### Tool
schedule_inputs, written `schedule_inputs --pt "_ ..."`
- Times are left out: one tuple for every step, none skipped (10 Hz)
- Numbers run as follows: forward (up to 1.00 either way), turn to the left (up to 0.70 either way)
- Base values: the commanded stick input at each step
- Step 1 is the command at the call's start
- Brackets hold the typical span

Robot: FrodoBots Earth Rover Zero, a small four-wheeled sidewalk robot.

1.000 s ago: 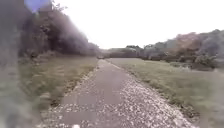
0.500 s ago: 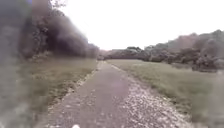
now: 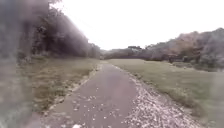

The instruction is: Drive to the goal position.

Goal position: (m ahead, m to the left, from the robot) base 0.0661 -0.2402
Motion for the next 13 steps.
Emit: schedule_inputs --pt "1.00 0.00" --pt "1.00 0.00" --pt "1.00 0.00" --pt "1.00 0.00" --pt "1.00 0.00" --pt "1.00 0.00" --pt "1.00 0.00" --pt "1.00 0.00" --pt "1.00 0.00" --pt "1.00 0.00" --pt "1.00 0.00" --pt "1.00 0.00" --pt "1.00 0.00"
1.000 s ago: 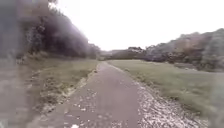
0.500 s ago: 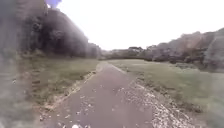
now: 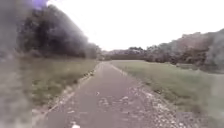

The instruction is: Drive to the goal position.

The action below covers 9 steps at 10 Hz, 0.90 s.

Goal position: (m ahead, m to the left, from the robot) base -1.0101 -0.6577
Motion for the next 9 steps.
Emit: schedule_inputs --pt "1.00 0.00" --pt "1.00 0.00" --pt "1.00 0.00" --pt "1.00 0.00" --pt "1.00 0.00" --pt "1.00 0.00" --pt "1.00 0.00" --pt "1.00 0.00" --pt "1.00 0.00"
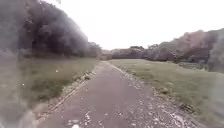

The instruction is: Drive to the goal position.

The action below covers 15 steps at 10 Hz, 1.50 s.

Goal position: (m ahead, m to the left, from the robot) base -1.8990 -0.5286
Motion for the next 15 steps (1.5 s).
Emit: schedule_inputs --pt "1.00 0.00" --pt "1.00 0.00" --pt "1.00 0.00" --pt "1.00 0.00" --pt "1.00 0.00" --pt "1.00 0.00" --pt "1.00 0.00" --pt "1.00 0.00" --pt "1.00 0.00" --pt "1.00 0.00" --pt "1.00 0.00" --pt "1.00 0.00" --pt "1.00 0.00" --pt "1.00 0.00" --pt "1.00 0.00"
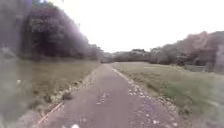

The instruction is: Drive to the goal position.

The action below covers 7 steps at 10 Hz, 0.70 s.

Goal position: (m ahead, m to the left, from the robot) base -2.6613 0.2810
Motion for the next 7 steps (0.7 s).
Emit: schedule_inputs --pt "1.00 0.00" --pt "1.00 0.00" --pt "1.00 0.00" --pt "1.00 0.00" --pt "1.00 0.00" --pt "1.00 0.00" --pt "1.00 0.00"
